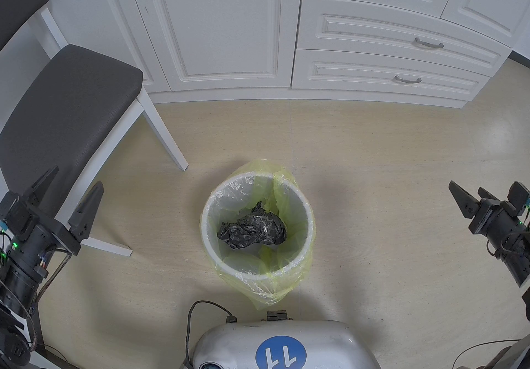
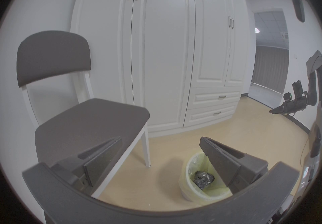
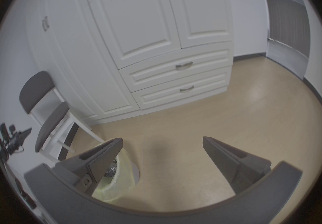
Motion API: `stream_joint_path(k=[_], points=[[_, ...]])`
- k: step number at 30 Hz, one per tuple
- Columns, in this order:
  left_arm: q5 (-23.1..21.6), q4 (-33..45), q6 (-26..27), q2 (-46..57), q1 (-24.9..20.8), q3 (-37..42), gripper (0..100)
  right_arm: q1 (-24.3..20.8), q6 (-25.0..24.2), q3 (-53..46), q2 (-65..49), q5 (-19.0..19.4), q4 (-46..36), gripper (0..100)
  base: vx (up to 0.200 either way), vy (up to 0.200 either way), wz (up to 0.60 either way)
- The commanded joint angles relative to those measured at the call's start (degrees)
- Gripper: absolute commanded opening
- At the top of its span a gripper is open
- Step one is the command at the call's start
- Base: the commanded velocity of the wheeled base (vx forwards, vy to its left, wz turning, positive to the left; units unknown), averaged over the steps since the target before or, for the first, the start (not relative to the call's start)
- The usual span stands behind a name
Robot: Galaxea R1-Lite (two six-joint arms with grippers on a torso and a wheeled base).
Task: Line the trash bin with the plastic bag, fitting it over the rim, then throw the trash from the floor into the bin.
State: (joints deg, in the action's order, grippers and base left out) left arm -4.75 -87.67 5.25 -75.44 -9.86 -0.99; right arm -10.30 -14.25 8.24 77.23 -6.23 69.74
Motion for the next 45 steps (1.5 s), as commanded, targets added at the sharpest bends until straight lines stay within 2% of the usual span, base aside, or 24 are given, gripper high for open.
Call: stream_joint_path(k=[1, 7, 9, 15, 18, 22, 25, 26, 27, 28, 29, 30, 31, 32, 33, 35, 36, 37, 38, 41, 45], points=[[0.1, 0.0, 0.3, 7.8, -1.7, 1.0, 100, -3.8, 5.6, -4.5, -10.3, -1.3, 0.0, 100, 0.0, 0.0, 0.0], [0.1, 0.8, -0.3, 12.7, -1.8, 1.0, 100, -3.5, 9.5, -5.4, -18.6, -1.4, -1.7, 100, 0.0, 0.0, 0.0], [0.0, 1.5, -0.7, 15.6, -1.8, 1.0, 100, -3.0, 10.5, -4.6, -23.0, -1.5, -5.2, 100, 0.0, 0.0, 0.0], [-0.1, 6.5, -0.7, 26.7, -0.2, 0.7, 100, 1.9, 10.9, 1.7, -39.3, -1.5, -24.4, 100, 0.0, 0.0, 0.0], [0.1, 10.1, -0.7, 31.1, 3.4, 0.5, 100, 4.8, 10.9, 5.1, -46.2, -0.8, -33.8, 100, 0.0, 0.0, 0.0], [0.1, 17.6, -1.6, 39.0, 7.0, -0.4, 100, 7.5, 10.8, 8.3, -54.0, -0.6, -43.2, 100, 0.0, 0.0, 0.0], [0.1, 21.8, -3.0, 42.9, 7.7, -1.8, 100, 7.8, 10.8, 8.7, -57.0, -0.7, -45.8, 100, 0.0, 0.0, 0.0], [0.1, 26.9, -5.3, 47.3, 8.4, -3.9, 100, 7.8, 10.8, 8.7, -60.3, -0.9, -48.3, 100, 0.0, 0.0, 0.0], [0.1, 27.8, -5.7, 48.1, 8.5, -4.3, 100, 7.8, 10.8, 8.7, -60.8, -1.0, -48.7, 100, 0.0, 0.0, 0.0], [0.1, 33.8, -8.0, 52.6, 9.5, -6.3, 100, 8.0, 10.8, 8.3, -64.3, -1.5, -51.5, 100, 0.0, 0.0, 0.0], [0.1, 34.9, -8.2, 53.4, 9.7, -6.6, 100, 8.1, 10.9, 8.2, -64.8, -1.5, -52.1, 100, 0.0, 0.0, 0.0], [0.1, 40.7, -10.3, 57.1, 11.3, -8.5, 100, 8.3, 10.8, 8.1, -68.9, -1.7, -55.9, 100, 0.0, 0.0, 0.0], [0.1, 40.7, -10.3, 57.1, 11.3, -8.5, 100, 8.3, 10.8, 8.1, -68.9, -1.7, -55.9, 100, 0.0, 0.0, 0.0], [0.1, 47.4, -12.7, 61.5, 13.7, -10.1, 100, 8.4, 10.9, 8.2, -73.5, -1.8, -60.4, 100, 0.0, 0.0, 0.0], [-0.3, 50.9, -13.7, 64.1, 14.9, -10.8, 100, 9.4, 10.6, 8.4, -75.9, -1.7, -62.9, 100, 0.0, 0.0, 0.0], [-0.6, 57.6, -14.1, 68.6, 15.6, -12.2, 100, 10.3, 10.3, 8.2, -77.2, -1.9, -64.6, 100, 0.0, 0.0, 0.0], [-0.2, 60.6, -14.0, 70.2, 15.6, -12.6, 100, 10.3, 9.8, 8.2, -77.2, -3.3, -64.5, 100, 0.0, 0.0, 0.0], [0.0, 61.0, -14.0, 70.2, 15.6, -12.8, 100, 10.2, 9.7, 8.3, -77.2, -3.4, -64.5, 100, 0.0, 0.0, 0.0], [0.7, 62.0, -13.9, 69.8, 15.7, -13.2, 100, 10.3, 8.8, 8.7, -77.2, -6.1, -64.5, 100, 0.0, 0.0, 0.0], [1.7, 61.0, -14.0, 69.7, 15.7, -12.8, 100, 10.2, 8.4, 8.7, -77.2, -8.3, -64.4, 100, 0.0, 0.0, 0.0], [1.9, 60.8, -14.0, 69.7, 15.7, -11.1, 100, 10.3, 7.4, 8.5, -77.2, -8.5, -64.3, 100, 0.0, 0.0, 0.0]])
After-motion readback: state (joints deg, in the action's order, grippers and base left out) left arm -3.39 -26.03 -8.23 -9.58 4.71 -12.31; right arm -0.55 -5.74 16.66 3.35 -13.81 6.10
